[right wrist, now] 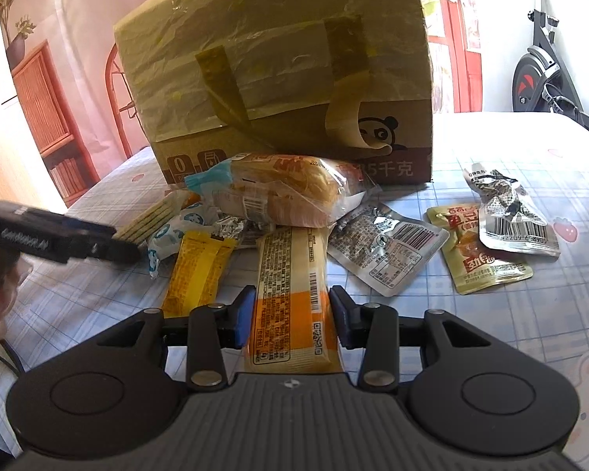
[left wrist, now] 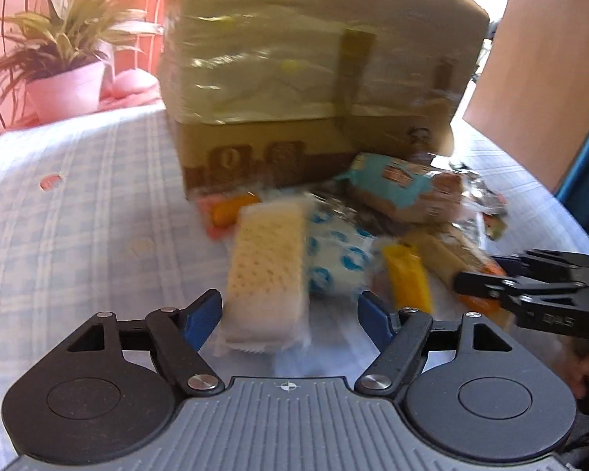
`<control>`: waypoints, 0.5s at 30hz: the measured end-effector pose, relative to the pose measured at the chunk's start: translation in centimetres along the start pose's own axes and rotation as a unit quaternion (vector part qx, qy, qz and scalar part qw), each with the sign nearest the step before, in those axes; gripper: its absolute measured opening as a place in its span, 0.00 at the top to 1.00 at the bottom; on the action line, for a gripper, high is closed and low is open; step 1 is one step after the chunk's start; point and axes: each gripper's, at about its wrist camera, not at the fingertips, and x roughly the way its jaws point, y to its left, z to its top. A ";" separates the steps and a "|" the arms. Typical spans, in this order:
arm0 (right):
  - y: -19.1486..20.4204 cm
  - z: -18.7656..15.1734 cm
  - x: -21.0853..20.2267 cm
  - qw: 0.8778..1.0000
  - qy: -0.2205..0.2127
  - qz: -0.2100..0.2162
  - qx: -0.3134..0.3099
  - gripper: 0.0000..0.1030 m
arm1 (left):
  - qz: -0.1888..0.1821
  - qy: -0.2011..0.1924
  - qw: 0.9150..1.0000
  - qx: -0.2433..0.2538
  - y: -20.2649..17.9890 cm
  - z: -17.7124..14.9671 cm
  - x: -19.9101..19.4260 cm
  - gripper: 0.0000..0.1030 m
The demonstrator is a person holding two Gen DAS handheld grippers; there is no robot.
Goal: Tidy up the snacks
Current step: 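Grasp the cracker packet with the left tool while the right tool grasps the orange bread stick packet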
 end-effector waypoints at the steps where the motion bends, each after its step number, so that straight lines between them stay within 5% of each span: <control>1: 0.0 0.0 0.0 1.000 0.000 0.000 0.001 0.58 | -0.003 -0.001 1.000 -0.002 -0.2 -0.2 -0.2 0.24; 5: 0.0 0.0 0.0 1.000 0.000 0.000 0.001 0.58 | 0.016 -0.014 1.000 -0.007 0.0 -0.2 -0.5 0.24; 10: 0.0 0.0 0.0 1.000 0.000 0.000 0.002 0.58 | 0.018 -0.015 0.997 -0.078 2.3 0.9 0.4 0.26; 15: 0.0 0.0 0.0 1.000 0.000 0.001 0.002 0.58 | 0.020 -0.019 0.994 -0.103 2.4 0.6 1.6 0.45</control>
